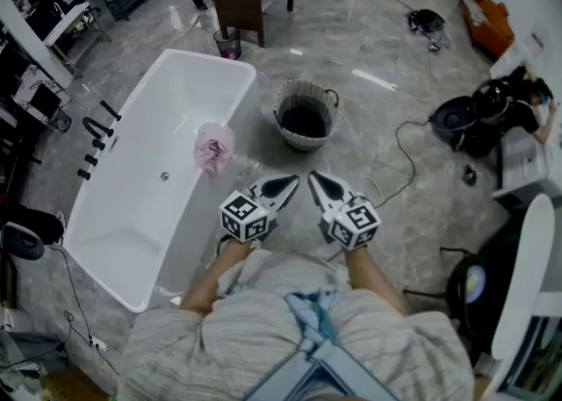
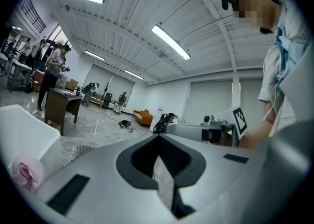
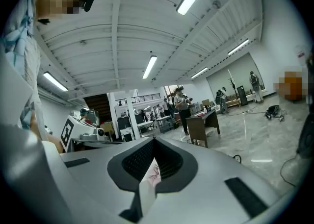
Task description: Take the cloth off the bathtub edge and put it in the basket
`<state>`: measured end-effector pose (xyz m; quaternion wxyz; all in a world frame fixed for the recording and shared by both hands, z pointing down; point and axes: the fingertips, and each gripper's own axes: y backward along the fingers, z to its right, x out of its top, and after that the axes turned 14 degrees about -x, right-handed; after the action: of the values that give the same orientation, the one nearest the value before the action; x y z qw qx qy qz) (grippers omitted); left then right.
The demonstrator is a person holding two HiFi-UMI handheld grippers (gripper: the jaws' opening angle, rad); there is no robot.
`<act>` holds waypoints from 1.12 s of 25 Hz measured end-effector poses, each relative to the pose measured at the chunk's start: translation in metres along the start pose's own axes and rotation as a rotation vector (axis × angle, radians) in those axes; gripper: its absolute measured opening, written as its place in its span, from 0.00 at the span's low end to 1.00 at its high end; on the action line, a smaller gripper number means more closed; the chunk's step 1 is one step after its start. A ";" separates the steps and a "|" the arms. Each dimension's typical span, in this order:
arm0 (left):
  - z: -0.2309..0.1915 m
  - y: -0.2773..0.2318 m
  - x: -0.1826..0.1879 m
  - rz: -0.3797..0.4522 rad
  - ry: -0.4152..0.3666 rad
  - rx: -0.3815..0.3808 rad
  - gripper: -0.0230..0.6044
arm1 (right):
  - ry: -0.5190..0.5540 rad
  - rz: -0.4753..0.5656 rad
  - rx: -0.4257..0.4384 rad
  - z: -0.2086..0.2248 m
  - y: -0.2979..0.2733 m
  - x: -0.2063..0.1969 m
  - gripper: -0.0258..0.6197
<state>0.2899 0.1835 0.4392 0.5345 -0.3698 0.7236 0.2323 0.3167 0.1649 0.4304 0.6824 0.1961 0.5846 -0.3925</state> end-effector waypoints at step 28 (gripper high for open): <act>-0.060 -0.042 0.017 -0.026 0.012 -0.063 0.04 | 0.002 0.026 -0.059 0.048 -0.047 0.019 0.04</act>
<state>0.2841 0.1085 0.4453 0.5215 -0.3971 0.7142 0.2456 0.3114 0.0949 0.4327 0.6924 0.1836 0.5940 -0.3662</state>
